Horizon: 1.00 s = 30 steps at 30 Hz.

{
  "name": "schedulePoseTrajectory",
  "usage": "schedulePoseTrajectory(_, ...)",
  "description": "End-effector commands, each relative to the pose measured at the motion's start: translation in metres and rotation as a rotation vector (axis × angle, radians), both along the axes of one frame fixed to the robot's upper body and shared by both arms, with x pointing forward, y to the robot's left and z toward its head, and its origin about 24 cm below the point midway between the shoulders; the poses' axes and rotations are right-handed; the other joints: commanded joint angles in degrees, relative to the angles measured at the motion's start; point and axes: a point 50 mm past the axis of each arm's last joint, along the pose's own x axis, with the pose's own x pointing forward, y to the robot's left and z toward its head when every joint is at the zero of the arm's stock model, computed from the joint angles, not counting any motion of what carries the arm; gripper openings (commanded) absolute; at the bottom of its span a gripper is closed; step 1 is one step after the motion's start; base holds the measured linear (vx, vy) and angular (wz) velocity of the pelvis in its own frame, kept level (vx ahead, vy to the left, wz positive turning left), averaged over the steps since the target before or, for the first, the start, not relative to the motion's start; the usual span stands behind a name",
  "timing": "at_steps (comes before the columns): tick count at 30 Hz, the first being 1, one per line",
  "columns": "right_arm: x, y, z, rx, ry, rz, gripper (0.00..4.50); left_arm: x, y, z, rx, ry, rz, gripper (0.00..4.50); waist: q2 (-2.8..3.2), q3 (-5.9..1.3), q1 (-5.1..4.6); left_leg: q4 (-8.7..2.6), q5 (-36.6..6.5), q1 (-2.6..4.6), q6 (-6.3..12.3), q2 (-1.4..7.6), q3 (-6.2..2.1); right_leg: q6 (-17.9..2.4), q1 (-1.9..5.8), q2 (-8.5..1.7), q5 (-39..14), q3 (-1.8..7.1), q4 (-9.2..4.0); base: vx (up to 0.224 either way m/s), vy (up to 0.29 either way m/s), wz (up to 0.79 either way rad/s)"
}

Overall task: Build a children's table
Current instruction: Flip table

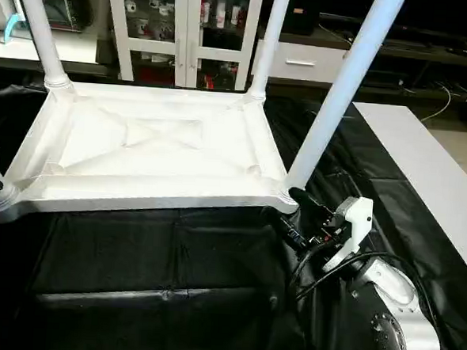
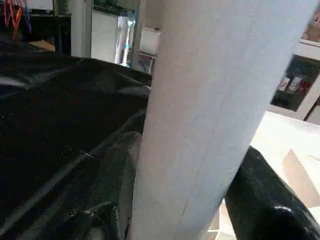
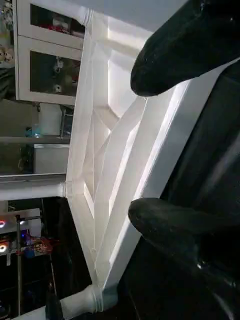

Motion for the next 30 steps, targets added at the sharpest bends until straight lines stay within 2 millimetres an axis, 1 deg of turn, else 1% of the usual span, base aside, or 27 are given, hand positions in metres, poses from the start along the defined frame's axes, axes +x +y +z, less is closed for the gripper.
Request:
schedulePoseTrajectory(1, 0.003, -0.002, 0.002, -0.011, -0.017, -0.011, 3.64, 0.007, -0.009, 0.008, 0.025, -0.033, -0.06, 2.22, 2.12, -2.75, -0.33, -5.3, -20.1, 1.62, -2.44, 0.8, -0.37, -8.8, 0.58, -1.82, -8.2, 0.95, -3.97, 0.0, 0.0, 0.0)
schedulePoseTrajectory(6, 0.004, -0.002, 0.003, -0.011, -0.02, -0.011, 3.64, 0.009, -0.012, 0.006, 0.015, -0.025, -0.071, 2.1, 2.11, -2.8, -0.21, -5.26, -19.6, 1.61, -2.53, 0.76, -0.33, -9.0, 0.64, -1.81, -7.1, 0.94, -3.84, 0.0, 0.0, 0.0)
schedulePoseTrajectory(10, 0.002, -0.001, 0.004, -0.004, -0.021, 0.019, 3.64, 0.009, -0.018, -0.006, -0.143, -0.023, -0.076, 2.09, 2.03, -2.79, -0.21, -5.26, -19.5, 1.56, -2.68, 0.76, -0.31, -9.2, 0.7, -1.79, -6.8, 0.91, -3.72, 0.0, 0.0, 0.0)
schedulePoseTrajectory(12, 0.001, 0.001, 0.005, -0.001, -0.021, 0.037, 3.64, 0.01, -0.023, -0.011, -0.231, -0.031, -0.084, 2.09, 1.94, -2.66, -0.21, -5.29, -20.3, 1.64, -2.48, 0.8, -0.23, -9.5, 0.55, -1.8, -7.9, 0.95, -3.88, 0.0, 0.0, 0.0)
schedulePoseTrajectory(13, 0.001, 0.001, 0.005, -0.001, -0.021, 0.039, 3.64, 0.01, -0.023, -0.012, -0.242, -0.033, -0.085, 2.09, 1.89, -2.63, -0.23, -5.3, -20.5, 1.61, -2.43, 0.79, -0.21, -9.5, 0.56, -1.8, -8.3, 0.95, -3.9, 0.0, 0.0, 0.0)
schedulePoseTrajectory(14, 0.001, 0.002, 0.005, -0.002, -0.022, 0.039, 3.64, 0.01, -0.026, -0.014, -0.281, -0.04, -0.089, 2.09, 1.54, -2.71, -0.16, -5.12, -19.8, 1.54, -1.9, 0.68, -0.09, -9.4, 0.67, -1.88, -8.5, 1.01, -3.93, 0.0, 0.0, 0.0)
schedulePoseTrajectory(16, 0.001, 0.003, 0.005, -0.002, -0.024, 0.037, 3.64, 0.011, -0.03, -0.017, -0.361, -0.057, -0.098, 2.09, 1.46, -2.67, -0.01, -4.99, -17.0, 1.2, -0.87, 0.66, 0.02, -9.5, 0.86, -2.02, -7.8, 1.09, -3.93, 0.0, 0.0, 0.0)
schedulePoseTrajectory(18, 0.002, 0.003, 0.005, -0.002, -0.025, 0.035, 3.64, 0.011, -0.035, -0.019, -0.415, -0.071, -0.111, 2.09, 1.58, -2.7, 0.08, -4.83, -14.6, 1.04, -0.19, 0.61, 0.15, -9.4, 0.94, -2.04, -7.6, 1.12, -3.92, 0.0, 0.0, 0.0)
schedulePoseTrajectory(22, 0.002, 0.002, 0.006, -0.004, -0.027, 0.033, 3.64, 0.011, -0.045, -0.022, -0.527, -0.1, -0.155, 2.09, 1.69, -2.84, 0.07, -4.6, -12.4, 0.96, 0.43, 0.52, 0.24, -9.4, 0.99, -1.93, -6.4, 1.06, -3.72, 0.0, 0.0, 0.0)
schedulePoseTrajectory(23, 0.003, 0.002, 0.006, -0.005, -0.029, 0.031, 3.64, 0.011, -0.048, -0.025, -0.564, -0.103, -0.162, 2.1, 1.76, -2.92, 0.07, -4.5, -11.5, 0.9, 0.61, 0.5, 0.27, -9.6, 1.05, -1.89, -5.5, 1.03, -3.62, 0.0, 0.0, 0.0)
schedulePoseTrajectory(24, 0.003, 0.001, 0.006, -0.006, -0.029, 0.029, 3.64, 0.01, -0.05, -0.026, -0.586, -0.107, -0.18, 2.1, 1.7, -2.94, 0.06, -4.4, -10.8, 0.82, 0.8, 0.45, 0.32, -9.7, 1.11, -1.85, -4.7, 1.01, -3.51, 0.0, 0.0, 0.0)
schedulePoseTrajectory(26, 0.003, 0.001, 0.006, -0.007, -0.03, 0.027, 3.64, 0.01, -0.053, -0.027, -0.615, -0.115, -0.2, 2.1, 1.77, -2.93, 0.15, -4.29, -10.9, 0.96, 1.1, 0.39, 0.44, -9.8, 0.96, -1.79, -4.8, 1.03, -3.6, 0.0, 0.0, 0.0)
schedulePoseTrajectory(28, 0.004, 0.0, 0.006, -0.008, -0.031, 0.025, 3.64, 0.009, -0.056, -0.03, -0.641, -0.118, -0.221, 2.1, 1.71, -2.92, 0.15, -4.34, -11.2, 0.95, 1.14, 0.4, 0.47, -9.7, 0.99, -1.74, -5.2, 1.02, -3.65, 0.0, 0.0, 0.0)
schedulePoseTrajectory(29, 0.004, 0.0, 0.007, -0.009, -0.032, 0.021, 3.64, 0.006, -0.061, -0.035, -0.681, -0.109, -0.261, 2.1, 1.71, -2.91, 0.18, -4.32, -11.3, 0.96, 1.16, 0.4, 0.5, -9.6, 0.98, -1.75, -5.4, 1.03, -3.65, 0.0, 0.0, 0.0)
schedulePoseTrajectory(30, 0.004, -0.001, 0.007, -0.01, -0.033, 0.02, 3.64, 0.005, -0.064, -0.038, -0.697, -0.101, -0.276, 2.1, 1.56, -2.85, 0.16, -4.37, -11.4, 0.94, 1.21, 0.4, 0.55, -9.3, 0.97, -1.74, -6.3, 1.04, -3.76, 0.0, 0.0, 0.0)
